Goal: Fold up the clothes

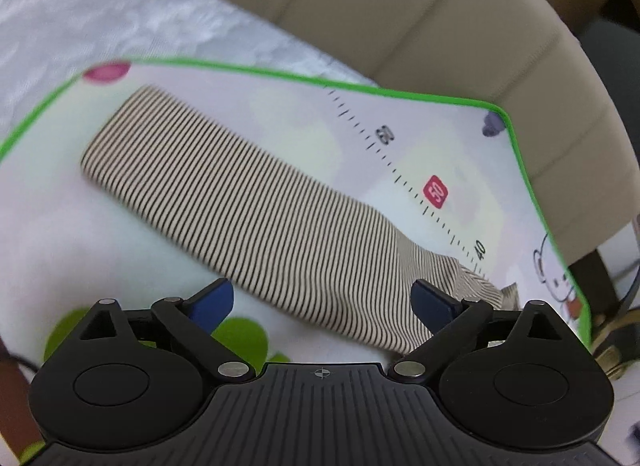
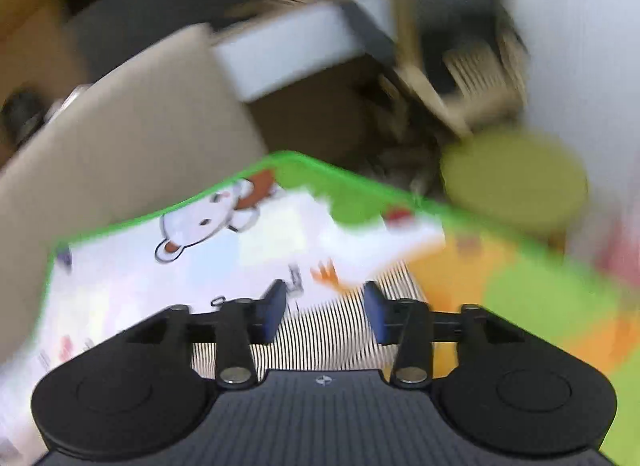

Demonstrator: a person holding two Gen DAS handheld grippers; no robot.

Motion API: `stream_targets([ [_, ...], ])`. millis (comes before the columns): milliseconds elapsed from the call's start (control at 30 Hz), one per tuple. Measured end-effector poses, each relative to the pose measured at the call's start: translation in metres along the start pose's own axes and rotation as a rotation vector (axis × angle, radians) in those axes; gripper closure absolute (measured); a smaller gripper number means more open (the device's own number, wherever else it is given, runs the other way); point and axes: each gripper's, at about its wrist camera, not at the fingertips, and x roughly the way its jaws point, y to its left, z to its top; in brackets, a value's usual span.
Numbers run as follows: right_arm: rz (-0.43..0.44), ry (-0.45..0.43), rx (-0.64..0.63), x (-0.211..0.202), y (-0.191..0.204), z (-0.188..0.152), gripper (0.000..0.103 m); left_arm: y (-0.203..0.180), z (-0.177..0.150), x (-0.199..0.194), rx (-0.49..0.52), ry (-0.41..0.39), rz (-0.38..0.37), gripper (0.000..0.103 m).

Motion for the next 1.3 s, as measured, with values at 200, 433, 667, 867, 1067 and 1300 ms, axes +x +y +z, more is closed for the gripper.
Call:
stream_targets([
  [200,-0.007,0.002,0.311,0.041,-0.052,-0.034,0.059,0.003,-0.005,0.006,-0.019,0.032,0.005,0.003],
  [433,-0.034,-0.045,0.316,0.086,-0.044,-0.03,0.096,0.005,-0.006,0.014,-0.007,0.04,0.046,0.001],
  [667,0.123,-0.253,-0.01,0.008,0.049,0.024,0.096,0.022,0.005,0.014,-0.087,0.019,0.075,0.001],
  [867,0.264,-0.232,-0.409,-0.023,0.169,-0.012,0.096,0.034,0.015,-0.006,-0.134,-0.05,0.086,0.001],
  [1067,0.372,-0.125,-0.563,-0.009,0.248,-0.076,0.096,0.061,0.026,-0.025,-0.218,-0.11,0.137,0.001],
  [1300,0.399,-0.051,-0.645,0.008,0.304,-0.131,0.096,0.08,0.033,-0.026,-0.287,-0.107,0.137,0.0],
])
